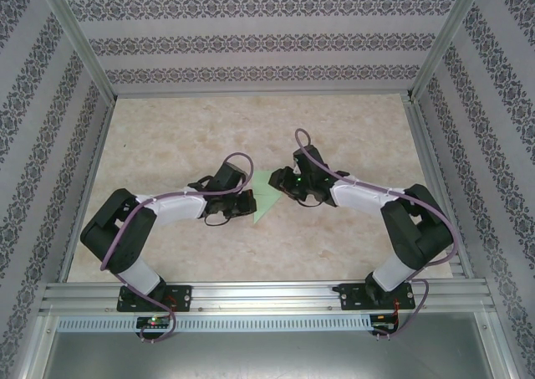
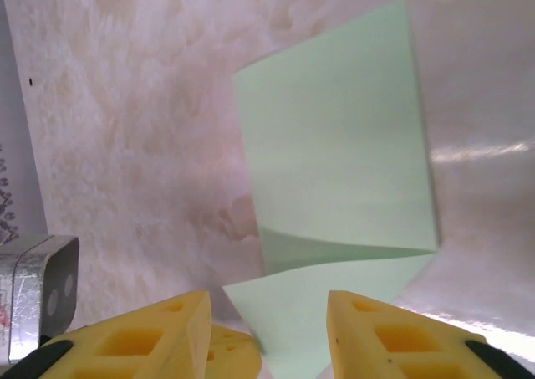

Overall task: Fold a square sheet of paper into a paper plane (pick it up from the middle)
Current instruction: Third fold the triangle at the center of the table.

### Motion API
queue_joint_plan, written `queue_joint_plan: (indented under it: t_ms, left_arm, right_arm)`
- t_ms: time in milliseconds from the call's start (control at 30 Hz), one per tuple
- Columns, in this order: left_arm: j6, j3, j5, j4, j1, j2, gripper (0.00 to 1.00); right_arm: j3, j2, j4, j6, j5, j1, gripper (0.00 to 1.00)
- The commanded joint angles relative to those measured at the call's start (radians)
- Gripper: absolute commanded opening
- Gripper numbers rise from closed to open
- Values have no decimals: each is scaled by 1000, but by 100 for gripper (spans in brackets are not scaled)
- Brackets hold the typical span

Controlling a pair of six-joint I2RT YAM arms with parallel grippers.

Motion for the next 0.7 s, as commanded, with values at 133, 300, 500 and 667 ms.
queue_joint_plan:
  t_ms: [133, 300, 500, 667]
  left_arm:
    - [3, 58, -43, 4, -1, 66, 7]
    - [-3, 69, -78, -22, 0, 81, 5]
    - [-6, 67, -89, -38, 1, 92, 4]
    - [-6, 68, -94, -44, 1, 95, 4]
  right_arm:
    - [-9, 36, -57, -81, -8, -34, 45]
    - [14, 95, -31, -77, -43, -34, 45]
    - [35, 151, 14, -72, -87, -31, 43]
    - [42, 170, 37, -67, -106, -25, 38]
